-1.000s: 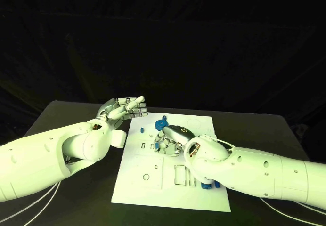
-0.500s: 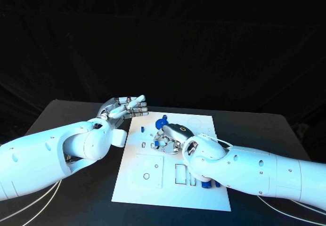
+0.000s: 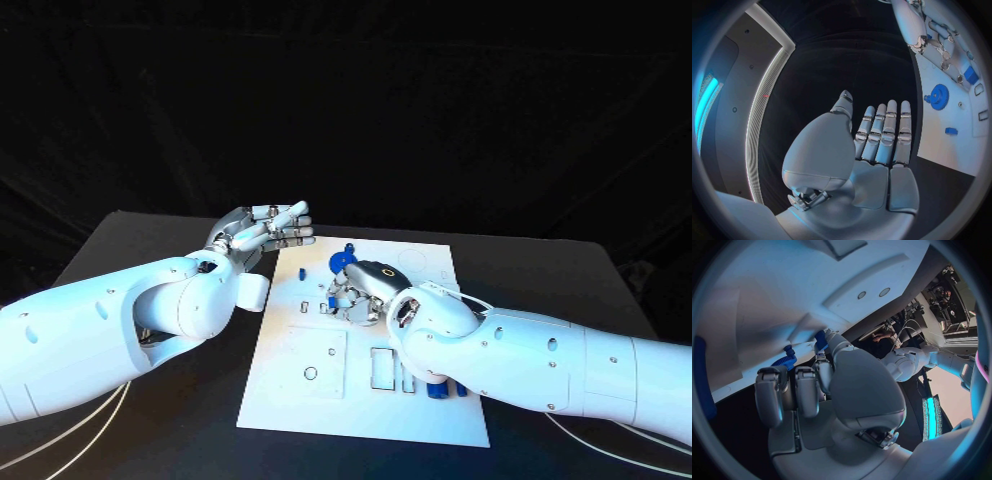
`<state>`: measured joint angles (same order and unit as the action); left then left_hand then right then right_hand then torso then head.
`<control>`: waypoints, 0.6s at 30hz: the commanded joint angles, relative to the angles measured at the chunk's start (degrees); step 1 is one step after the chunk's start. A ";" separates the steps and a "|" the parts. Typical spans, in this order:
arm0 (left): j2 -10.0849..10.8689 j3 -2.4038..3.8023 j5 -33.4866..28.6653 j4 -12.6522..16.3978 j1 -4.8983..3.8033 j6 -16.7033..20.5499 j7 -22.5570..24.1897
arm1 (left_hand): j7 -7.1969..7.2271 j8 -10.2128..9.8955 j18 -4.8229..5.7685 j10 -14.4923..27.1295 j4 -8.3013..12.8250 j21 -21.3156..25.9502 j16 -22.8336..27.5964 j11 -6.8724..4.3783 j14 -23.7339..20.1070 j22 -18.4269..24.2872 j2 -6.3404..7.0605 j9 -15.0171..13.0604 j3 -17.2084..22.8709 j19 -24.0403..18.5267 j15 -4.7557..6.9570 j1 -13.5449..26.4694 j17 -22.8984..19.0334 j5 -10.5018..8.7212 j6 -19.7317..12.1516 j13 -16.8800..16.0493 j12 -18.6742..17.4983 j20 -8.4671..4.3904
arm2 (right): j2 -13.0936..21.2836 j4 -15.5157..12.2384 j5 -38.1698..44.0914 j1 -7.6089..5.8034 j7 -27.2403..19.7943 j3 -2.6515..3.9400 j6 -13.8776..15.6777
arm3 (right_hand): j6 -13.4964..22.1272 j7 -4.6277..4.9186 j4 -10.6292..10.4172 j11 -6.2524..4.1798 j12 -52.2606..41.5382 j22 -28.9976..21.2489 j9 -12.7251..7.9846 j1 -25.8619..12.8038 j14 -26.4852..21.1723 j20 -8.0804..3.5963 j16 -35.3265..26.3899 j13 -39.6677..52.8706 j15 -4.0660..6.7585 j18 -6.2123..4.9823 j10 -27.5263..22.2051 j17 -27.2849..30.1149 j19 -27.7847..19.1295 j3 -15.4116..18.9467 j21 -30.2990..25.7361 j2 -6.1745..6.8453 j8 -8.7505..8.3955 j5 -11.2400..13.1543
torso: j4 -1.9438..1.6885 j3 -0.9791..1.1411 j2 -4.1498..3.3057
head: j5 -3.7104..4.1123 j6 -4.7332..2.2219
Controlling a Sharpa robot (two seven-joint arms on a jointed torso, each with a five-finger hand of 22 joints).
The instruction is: Assemble the parts on the task board
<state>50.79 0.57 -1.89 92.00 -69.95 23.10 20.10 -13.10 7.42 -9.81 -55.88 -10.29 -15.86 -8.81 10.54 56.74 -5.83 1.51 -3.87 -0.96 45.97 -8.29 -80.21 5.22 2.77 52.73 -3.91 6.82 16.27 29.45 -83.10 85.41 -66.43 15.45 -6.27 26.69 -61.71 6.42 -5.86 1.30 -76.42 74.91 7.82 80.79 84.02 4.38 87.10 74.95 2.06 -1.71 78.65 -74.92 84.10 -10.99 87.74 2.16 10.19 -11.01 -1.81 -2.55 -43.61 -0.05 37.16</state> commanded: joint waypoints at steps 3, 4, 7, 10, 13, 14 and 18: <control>-0.06 0.04 0.24 0.05 -0.03 -1.08 0.17 | -0.17 -0.28 -0.65 -0.40 0.30 0.16 0.25 0.12 0.13 0.07 -0.52 0.02 -0.01 0.14 -0.36 -0.12 -0.05 0.17 0.23 0.02 -0.40 0.10 | 0.18 0.14 0.53 0.33 0.91 -0.27 -2.62 | -0.23 -0.13 -0.67 0.39 0.29 12.89 -0.12 -1.38 4.57 -0.25 -0.24 -0.01 0.11 0.90 0.02 -9.07 3.84 0.21 -0.28 0.95 -0.13 -1.08 | -0.04 -0.02 0.01 | 0.01 -0.02; -0.06 0.04 0.24 0.05 -0.03 -1.08 0.17 | -0.17 -0.28 -0.65 -0.40 0.30 0.16 0.25 0.12 0.13 0.07 -0.52 0.02 -0.01 0.14 -0.36 -0.12 -0.05 0.17 0.23 0.02 -0.40 0.10 | 0.18 0.12 0.53 0.33 0.91 -0.27 -2.63 | -0.15 -0.08 -0.74 0.43 0.33 12.87 -0.14 -1.57 4.56 -0.23 -0.25 -0.05 0.09 0.89 -0.02 -9.05 3.82 0.28 -0.31 1.13 -0.16 -1.22 | -0.07 -0.02 0.01 | -0.03 -0.02; -0.05 0.04 0.24 0.04 -0.03 -1.11 0.13 | -0.17 -0.28 -0.65 -0.40 0.30 0.16 0.25 0.12 0.13 0.07 -0.52 0.02 -0.01 0.14 -0.36 -0.12 -0.05 0.17 0.23 0.02 -0.40 0.10 | 0.17 0.07 0.57 0.33 0.94 -0.27 -2.56 | 0.14 0.06 -0.96 0.55 0.48 12.84 -0.22 -2.20 4.55 -0.16 -0.29 -0.17 -0.01 0.88 -0.16 -9.00 3.79 0.52 -0.35 1.66 -0.28 -1.77 | -0.07 -0.02 0.01 | -0.03 -0.01; -0.04 0.04 0.24 0.02 -0.03 -1.15 0.04 | -0.17 -0.34 -0.65 -0.47 0.40 0.17 0.33 0.11 0.21 0.11 -0.68 0.01 -0.02 0.18 -0.34 -0.22 -0.04 0.17 0.29 0.01 -0.48 0.09 | 0.17 0.06 0.67 0.33 1.01 -0.27 -2.41 | 0.52 0.22 -1.17 0.69 0.66 12.75 -0.32 -2.73 4.54 -0.09 -0.32 -0.33 -0.11 0.85 -0.32 -8.96 3.71 0.76 -0.47 2.04 -0.46 -2.02 | -0.03 -0.02 0.00 | -0.15 -0.05; -0.02 0.04 0.24 0.00 -0.03 -1.16 0.01 | -0.17 -0.34 -0.65 -0.47 0.40 0.17 0.33 0.11 0.21 0.11 -0.68 0.01 -0.02 0.18 -0.34 -0.22 -0.04 0.17 0.29 0.01 -0.48 0.09 | 0.17 0.05 0.75 0.33 1.05 -0.27 -2.17 | 0.85 0.37 -1.35 0.81 0.83 12.67 -0.41 -3.15 4.52 -0.01 -0.38 -0.48 -0.21 0.81 -0.48 -8.86 3.62 0.98 -0.59 2.35 -0.62 -2.03 | -0.03 -0.02 0.01 | -0.10 -0.08; -0.01 0.04 0.24 -0.01 -0.03 -1.16 0.01 | -0.17 -0.34 -0.65 -0.47 0.40 0.17 0.33 0.11 0.21 0.11 -0.68 0.01 -0.02 0.18 -0.34 -0.22 -0.04 0.17 0.29 0.01 -0.48 0.09 | 0.17 0.05 0.76 0.33 1.05 -0.27 -2.12 | 0.95 0.41 -1.41 0.86 0.87 12.65 -0.44 -3.29 4.52 0.03 -0.39 -0.52 -0.25 0.81 -0.52 -8.85 3.61 1.06 -0.61 2.45 -0.67 -2.00 | -0.03 -0.04 0.02 | -0.10 -0.07; 0.01 0.04 0.24 -0.01 -0.03 -1.15 0.00 | -0.17 -0.34 -0.65 -0.47 0.40 0.17 0.33 0.11 0.21 0.11 -0.68 0.01 -0.02 0.18 -0.34 -0.22 -0.04 0.17 0.29 0.01 -0.48 0.09 | 0.17 -0.03 0.81 0.33 1.06 -0.27 -1.79 | 1.26 0.56 -1.66 1.00 0.92 12.64 -0.52 -3.81 4.51 0.13 -0.41 -0.56 -0.37 0.80 -0.60 -8.82 3.59 1.37 -0.65 2.79 -0.80 -1.71 | -0.04 -0.03 -0.01 | -0.11 -0.10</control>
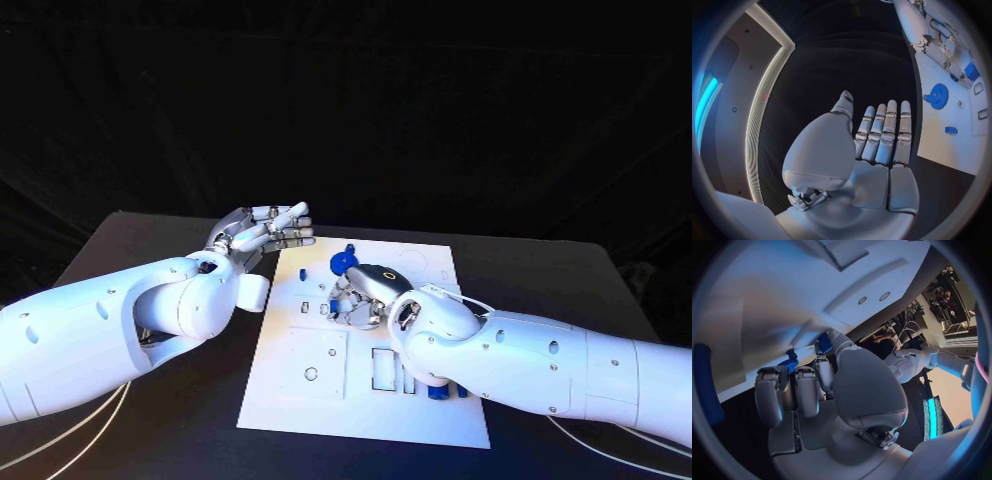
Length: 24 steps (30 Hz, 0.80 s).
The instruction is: Assemble the parts on the task board
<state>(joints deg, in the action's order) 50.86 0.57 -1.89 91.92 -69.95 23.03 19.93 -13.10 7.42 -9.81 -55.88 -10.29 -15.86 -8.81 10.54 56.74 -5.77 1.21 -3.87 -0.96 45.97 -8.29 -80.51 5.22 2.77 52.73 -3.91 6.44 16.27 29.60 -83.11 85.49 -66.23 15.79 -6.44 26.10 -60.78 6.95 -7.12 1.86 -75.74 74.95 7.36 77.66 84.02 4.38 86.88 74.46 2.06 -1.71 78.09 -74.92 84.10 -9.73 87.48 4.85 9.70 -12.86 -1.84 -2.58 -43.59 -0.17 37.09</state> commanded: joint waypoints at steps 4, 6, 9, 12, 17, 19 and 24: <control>-0.05 0.04 0.24 0.06 -0.03 -1.07 0.16 | -0.17 -0.34 -0.65 -0.47 0.40 0.17 0.33 0.11 0.21 0.05 -0.38 0.02 -0.02 0.18 -0.34 0.08 -0.05 0.17 0.29 0.01 -0.10 0.09 | -0.02 -0.07 0.79 0.12 0.69 -0.10 -0.70 | 0.98 0.26 -0.65 0.64 0.43 12.56 -0.23 -1.20 4.50 0.26 -0.24 -0.22 -0.52 0.78 -0.24 -8.77 3.55 0.50 -0.46 0.52 -0.63 0.61 | 0.02 0.02 -0.03 | 0.00 -0.07; -0.04 0.04 0.24 0.05 -0.03 -1.07 0.16 | -0.17 -0.34 -0.65 -0.47 0.40 0.17 0.33 0.11 0.21 0.05 -0.38 0.02 -0.02 0.18 -0.34 0.08 -0.05 0.17 0.29 0.01 -0.10 0.09 | -0.02 -0.07 0.80 0.12 0.64 -0.10 -0.51 | 1.83 0.53 -0.76 0.85 1.12 12.37 -0.45 -1.37 4.46 0.38 -0.32 -0.91 -0.67 0.71 -0.87 -8.63 3.36 0.67 -0.71 0.71 -1.08 0.73 | 0.04 0.05 -0.03 | 0.02 -0.07; -0.03 0.04 0.24 0.05 -0.03 -1.06 0.15 | -0.17 -0.34 -0.65 -0.47 0.40 0.17 0.33 0.11 0.21 0.05 -0.38 0.02 -0.02 0.18 -0.34 0.08 -0.05 0.17 0.29 0.01 -0.10 0.09 | -0.01 -0.09 0.81 0.12 0.46 -0.10 0.02 | 3.47 1.04 -1.00 1.31 2.35 12.07 -0.87 -1.70 4.39 0.66 -0.47 -2.10 -1.05 0.60 -2.03 -8.39 3.07 1.04 -1.10 1.11 -2.00 0.86 | 0.03 0.02 -0.05 | 0.05 -0.13; -0.01 0.04 0.24 0.03 -0.03 -1.08 0.13 | -0.17 -0.34 -0.65 -0.47 0.40 0.17 0.33 0.11 0.21 0.05 -0.38 0.02 -0.02 0.18 -0.34 0.08 -0.05 0.17 0.29 0.01 -0.10 0.09 | 0.04 -0.16 0.78 0.12 0.00 -0.10 1.02 | 4.97 1.56 -1.42 1.80 3.10 11.75 -1.23 -2.22 4.33 1.08 -0.61 -2.80 -1.51 0.48 -2.91 -8.18 2.75 1.92 -1.55 1.81 -2.82 0.53 | 0.04 0.02 -0.04 | 0.06 -0.18; -0.01 0.04 0.42 -0.09 -0.03 -1.19 -0.08 | -0.18 -0.39 -0.65 -0.47 0.41 0.16 0.37 0.12 0.23 0.07 -0.40 0.02 -0.07 0.21 -0.34 0.12 -0.04 0.16 0.28 0.02 -0.15 0.09 | 0.46 -0.86 0.73 0.12 -0.85 -0.10 3.43 | 6.74 2.10 -2.51 2.41 4.01 11.17 -1.62 -3.06 4.13 1.60 -1.05 -3.74 -2.01 0.25 -4.11 -7.48 2.18 4.06 -2.35 2.77 -3.68 0.30 | -0.04 0.05 -0.02 | 0.12 -0.23; -0.01 0.04 0.94 -0.25 -0.03 -1.31 -0.53 | -0.16 -0.43 -0.68 -0.57 0.46 0.09 0.32 0.09 0.50 0.07 -0.40 0.01 -0.17 0.36 -0.28 0.13 0.01 0.16 0.36 0.01 -0.19 0.06 | 0.89 -1.49 0.64 0.12 -1.38 -0.09 4.91 | 7.55 2.37 -2.93 2.60 4.25 11.01 -1.80 -3.08 4.07 1.77 -1.18 -4.00 -2.18 0.18 -4.47 -7.28 2.01 4.92 -2.60 3.07 -4.07 0.29 | 0.00 0.06 0.02 | 0.16 -0.27; 0.01 0.04 4.67 -1.06 -0.03 -3.17 -3.39 | 0.77 0.02 -0.65 -5.03 1.01 -2.28 -2.34 -1.36 6.54 -0.70 -0.71 -0.26 -0.82 4.46 1.56 -0.05 1.48 0.44 2.57 -0.75 1.24 -1.22 | 3.60 -4.72 -1.83 -0.30 -4.45 0.08 8.69 | 8.67 2.77 -4.07 2.97 4.77 10.29 -2.07 -1.93 3.79 2.13 -1.83 -4.62 -2.51 -0.10 -5.26 -6.29 1.32 6.82 -3.63 3.32 -4.47 -0.23 | 0.19 0.10 0.16 | 0.02 -0.40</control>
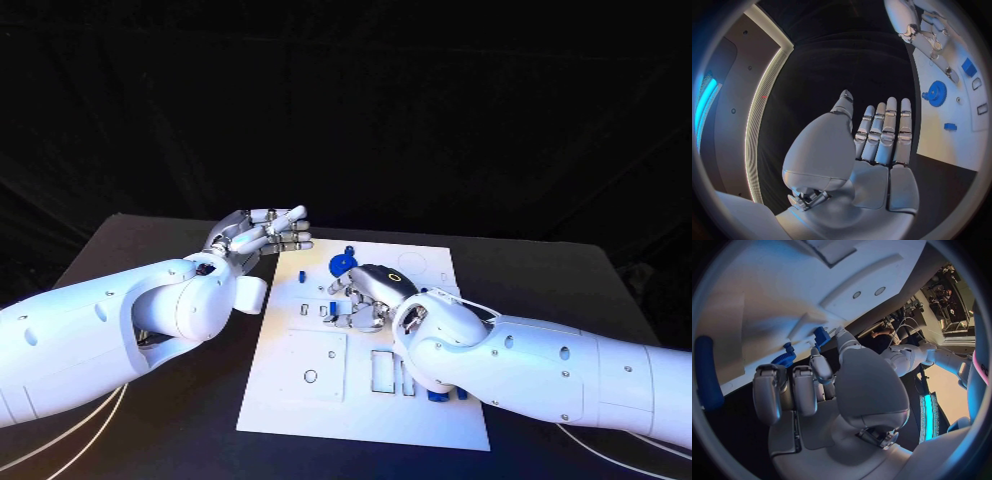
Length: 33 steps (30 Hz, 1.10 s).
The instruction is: Assemble the parts on the task board
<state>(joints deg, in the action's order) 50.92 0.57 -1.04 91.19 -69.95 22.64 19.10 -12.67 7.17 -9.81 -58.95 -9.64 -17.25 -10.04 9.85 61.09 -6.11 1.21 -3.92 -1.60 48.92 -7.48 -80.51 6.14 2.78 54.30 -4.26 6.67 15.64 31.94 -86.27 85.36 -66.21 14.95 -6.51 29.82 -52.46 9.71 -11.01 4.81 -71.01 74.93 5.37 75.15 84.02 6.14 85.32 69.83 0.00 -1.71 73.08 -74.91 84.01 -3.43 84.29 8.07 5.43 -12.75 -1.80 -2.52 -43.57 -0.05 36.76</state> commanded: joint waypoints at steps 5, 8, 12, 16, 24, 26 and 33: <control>-0.20 0.04 11.28 -1.57 -0.04 -6.27 -8.16 | 2.45 1.39 -0.92 -9.28 0.99 -5.24 -6.43 -3.53 12.26 -2.08 -1.46 -0.52 0.01 8.69 4.38 -1.21 3.90 0.56 4.33 -1.80 3.63 -3.78 | 6.04 -5.38 -11.62 -1.93 -10.82 0.50 7.06 | -0.63 -0.23 -0.22 -0.20 0.40 9.00 0.08 2.75 3.46 0.38 -1.08 -0.43 -0.32 -0.60 -0.69 -5.06 0.17 0.14 -2.25 -1.40 0.51 -2.23 | 0.36 0.26 0.67 | -0.39 -0.17; -0.33 0.04 16.85 -2.21 -0.05 -9.01 -12.97 | 4.56 2.26 -0.87 -14.82 0.97 -10.60 -14.72 -6.13 22.96 -4.55 -1.48 -0.97 0.00 16.26 7.50 -1.52 8.60 0.67 6.67 -3.32 6.33 -7.41 | 9.90 -7.58 -19.32 -3.55 -14.65 0.65 6.23 | -1.18 -0.40 -0.14 -0.36 1.05 8.03 0.16 3.42 3.12 0.26 -1.89 -1.10 -0.18 -0.97 -1.33 -3.87 -0.75 -0.08 -3.62 -2.14 0.93 -3.10 | 0.53 0.42 1.11 | -0.72 -0.18; -0.72 0.06 27.14 -3.16 -0.16 -14.77 -23.09 | 6.32 2.72 -0.64 -18.63 -1.93 -18.70 -45.92 -7.88 25.87 -9.01 -1.84 -1.76 -1.35 22.21 9.24 2.13 40.33 0.24 8.56 -7.55 11.15 -11.47 | 16.35 -10.49 -27.92 -6.28 -16.87 0.75 4.49 | -1.72 -0.58 -0.25 -0.53 1.28 7.81 0.24 3.54 3.09 0.11 -2.11 -1.38 -0.01 -1.03 -1.51 -3.71 -0.91 0.07 -4.02 -2.49 1.38 -4.47 | 0.72 0.69 1.87 | -1.12 0.17; -2.09 0.07 38.13 -4.54 -0.87 -18.26 -31.13 | 7.64 4.35 -0.16 -18.21 -5.26 -28.04 -66.65 -8.97 25.73 -15.85 -1.41 -3.89 -3.36 23.56 10.50 5.78 64.53 0.13 9.72 -15.97 20.35 -13.00 | 21.13 -12.21 -31.37 -7.83 -16.96 0.77 3.62 | -2.03 -0.67 -0.35 -0.62 1.16 7.98 0.30 3.46 3.13 0.04 -2.08 -1.29 0.06 -0.96 -1.35 -3.80 -0.72 0.20 -3.82 -2.57 1.63 -4.90 | 0.90 0.94 2.36 | -1.45 0.43; -6.93 0.05 53.99 -8.08 -2.15 -24.52 -44.07 | 9.03 11.08 3.44 -15.71 -6.94 -53.13 -75.60 -10.50 26.89 -47.75 -2.01 -12.00 -5.40 29.01 11.35 8.14 76.84 0.41 9.70 -43.29 47.34 -14.36 | 24.92 -12.62 -33.05 -8.66 -15.66 0.75 2.13 | -2.13 -0.72 -0.37 -0.67 1.26 7.97 0.32 3.44 3.10 0.01 -2.20 -1.42 0.10 -0.97 -1.41 -3.63 -0.71 0.30 -3.86 -2.54 1.73 -5.13 | 1.07 1.27 2.74 | -1.87 0.89; -8.15 0.04 56.01 -8.88 -2.40 -25.81 -46.41 | 9.13 12.62 4.05 -15.88 -6.74 -56.08 -75.79 -10.89 27.00 -51.82 -2.01 -14.34 -6.00 29.95 11.73 8.40 77.23 0.23 8.63 -47.43 51.23 -14.52 | 25.21 -12.60 -33.11 -8.71 -15.45 0.73 1.94 | -2.13 -0.72 -0.37 -0.67 1.26 7.97 0.32 3.44 3.10 0.01 -2.20 -1.42 0.10 -0.97 -1.41 -3.63 -0.71 0.30 -3.86 -2.54 1.73 -5.13 | 1.08 1.31 2.77 | -1.97 0.97; -11.84 -0.04 59.37 -11.20 -3.46 -28.39 -51.99 | 9.62 15.32 5.39 -16.77 -6.87 -60.99 -75.75 -10.92 27.03 -60.05 -2.05 -18.43 -7.34 32.71 12.06 9.58 77.42 0.17 7.32 -53.22 56.41 -14.80 | 25.46 -12.37 -32.92 -8.77 -14.82 0.68 1.75 | -2.28 -0.79 -0.47 -0.73 1.20 8.00 0.35 3.34 3.09 -0.05 -2.28 -1.39 0.16 -0.96 -1.29 -3.55 -0.67 0.47 -3.86 -2.54 1.89 -5.50 | 1.03 1.25 2.60 | -1.95 1.18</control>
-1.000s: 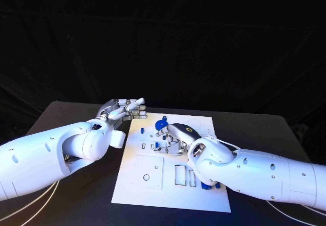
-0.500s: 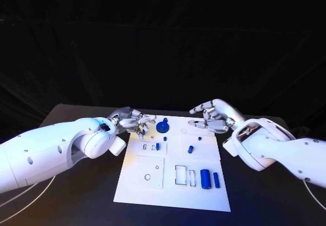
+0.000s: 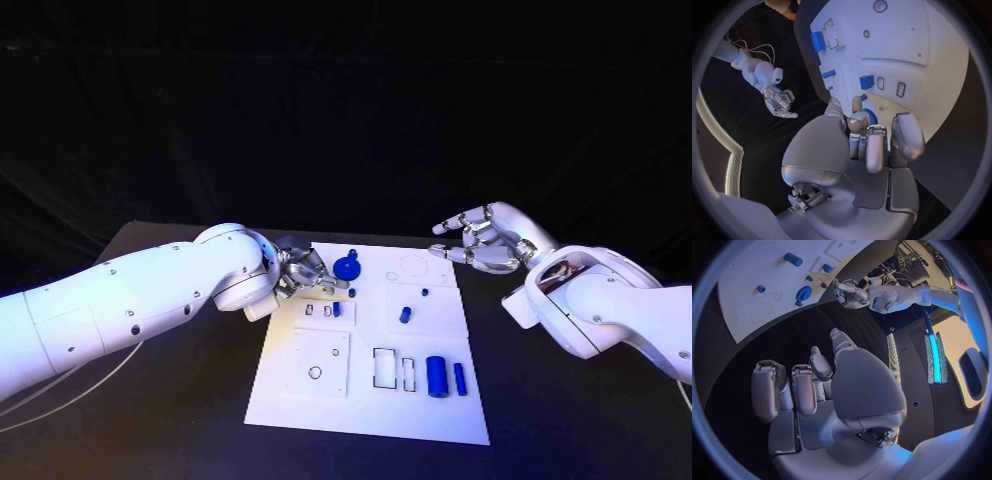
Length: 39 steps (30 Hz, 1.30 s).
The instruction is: Assemble the parts on the task board
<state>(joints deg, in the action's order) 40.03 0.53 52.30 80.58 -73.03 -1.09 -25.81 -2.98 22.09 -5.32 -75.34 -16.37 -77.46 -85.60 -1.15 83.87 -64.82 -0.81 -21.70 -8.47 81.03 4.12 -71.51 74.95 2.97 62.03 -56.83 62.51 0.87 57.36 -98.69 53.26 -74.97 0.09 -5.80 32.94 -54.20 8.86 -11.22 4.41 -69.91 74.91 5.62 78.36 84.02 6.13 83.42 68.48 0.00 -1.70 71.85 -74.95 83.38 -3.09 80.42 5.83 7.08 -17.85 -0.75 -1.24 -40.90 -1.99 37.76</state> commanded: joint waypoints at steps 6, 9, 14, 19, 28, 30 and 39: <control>-3.56 -0.39 8.20 -2.04 -1.38 -7.47 -10.85 | -0.03 1.78 1.23 0.62 -0.13 -1.94 -0.14 0.05 4.27 -3.29 -0.47 -3.12 -1.47 1.58 0.57 1.36 8.68 0.00 -1.80 -0.66 0.57 -0.24 | -0.09 0.35 -0.20 0.00 0.50 -0.07 -1.44 | -0.60 0.01 -0.34 -0.37 0.07 7.97 0.11 0.09 3.09 -0.09 -0.44 -0.05 0.21 -0.98 0.01 -3.46 -0.06 0.28 -0.09 -0.31 0.35 -0.85 | 0.02 0.00 -0.09 | -0.27 0.56; -4.20 -0.51 8.99 -2.36 -1.61 -8.23 -11.83 | 0.02 2.28 1.29 0.65 -0.11 -2.12 -0.12 0.01 4.27 -3.62 -0.66 -3.84 -1.66 1.73 0.59 1.38 8.69 0.00 -2.05 -0.98 0.86 -0.26 | -0.16 0.47 -0.04 0.02 0.66 -0.08 -1.48 | -0.60 0.00 -0.36 -0.39 0.06 7.96 0.11 0.08 3.10 -0.11 -0.45 -0.05 0.23 -0.98 0.03 -3.46 -0.06 0.32 -0.11 -0.33 0.38 -1.00 | -0.05 -0.03 -0.07 | -0.23 0.83; -4.97 -0.62 9.65 -2.66 -1.84 -9.01 -12.81 | 0.14 3.30 1.43 0.46 -0.21 -2.56 -0.08 -0.08 4.27 -4.45 -0.51 -5.26 -2.45 2.05 0.67 2.00 8.72 -0.02 -2.52 -1.83 1.66 -0.32 | -0.35 0.73 0.24 0.08 0.87 -0.11 -1.51 | -0.62 -0.02 -0.42 -0.42 0.00 7.99 0.11 0.05 3.10 -0.14 -0.48 -0.01 0.26 -0.97 0.12 -3.44 -0.02 0.42 -0.09 -0.33 0.43 -1.30 | -0.06 0.00 -0.05 | -0.45 1.15; -5.59 -0.70 9.71 -2.96 -1.92 -10.03 -13.44 | 0.23 4.04 1.50 0.36 -0.32 -2.79 -0.06 -0.16 4.29 -4.89 -0.39 -6.42 -3.25 2.19 0.73 3.20 8.77 -0.01 -2.98 -2.35 2.15 -0.37 | -0.52 0.93 0.36 0.12 0.99 -0.12 -1.52 | -0.62 -0.05 -0.47 -0.44 0.03 7.96 0.11 0.02 3.10 -0.17 -0.51 -0.05 0.28 -0.98 0.12 -3.40 -0.03 0.50 -0.15 -0.33 0.47 -1.62 | -0.05 -0.02 -0.05 | -0.50 1.40; -7.38 -1.05 9.70 -4.57 -1.93 -11.69 -13.69 | 0.25 4.26 1.55 0.34 -0.33 -2.93 -0.04 -0.18 4.28 -5.17 -0.25 -6.81 -3.49 2.27 0.74 3.62 8.75 -0.01 -3.18 -2.52 2.30 -0.39 | -0.62 1.17 0.43 0.15 1.14 -0.12 -1.52 | -0.61 -0.05 -0.50 -0.45 0.11 7.83 0.11 0.01 3.08 -0.19 -0.59 -0.15 0.30 -1.03 0.06 -3.30 -0.15 0.56 -0.34 -0.34 0.50 -1.83 | -0.09 -0.11 -0.05 | -0.60 1.77; -7.80 -1.10 9.70 -5.05 -1.93 -11.94 -13.70 | 0.25 4.26 1.55 0.37 -0.32 -2.95 -0.04 -0.18 4.28 -5.20 -0.26 -6.82 -3.49 2.28 0.75 3.62 8.75 -0.01 -3.18 -2.46 2.25 -0.39 | -0.68 1.25 0.43 0.15 1.16 -0.12 -1.53 | -0.61 -0.06 -0.50 -0.45 0.13 7.80 0.11 0.01 3.08 -0.19 -0.60 -0.18 0.30 -1.04 0.04 -3.28 -0.17 0.56 -0.38 -0.34 0.50 -1.85 | 0.01 -0.08 -0.11 | -0.70 1.77; -8.62 -1.15 9.71 -5.90 -1.92 -12.56 -13.67 | 0.25 4.49 1.59 0.55 -0.13 -3.06 -0.01 -0.18 4.28 -5.41 -0.60 -7.29 -3.33 2.33 0.75 3.22 8.76 0.00 -3.49 -2.36 2.15 -0.39 | -0.84 1.48 0.44 0.17 1.19 -0.13 -1.54 | -0.58 -0.06 -0.52 -0.45 0.12 7.82 0.10 0.01 3.09 -0.20 -0.60 -0.17 0.31 -1.03 0.06 -3.30 -0.15 0.59 -0.36 -0.35 0.51 -2.00 | -0.08 -0.01 -0.09 | -0.75 2.06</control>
<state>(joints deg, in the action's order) 31.65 -0.63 61.72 74.70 -74.89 -12.09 -39.24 -2.68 26.37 -4.67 -74.92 -16.68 -80.33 -85.60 -1.14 83.85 -70.15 -1.05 -28.94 -11.79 82.83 4.50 -68.59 74.92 2.97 58.86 -59.24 64.55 0.51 56.59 -97.24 53.07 -74.85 1.21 -5.93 32.09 -54.58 8.88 -11.54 4.41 -69.91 74.93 5.65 78.35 84.02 6.13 83.20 68.35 0.00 -1.70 71.85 -74.92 83.38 -2.77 80.42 5.83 7.29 -19.50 -0.79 -1.29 -40.97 -2.72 39.71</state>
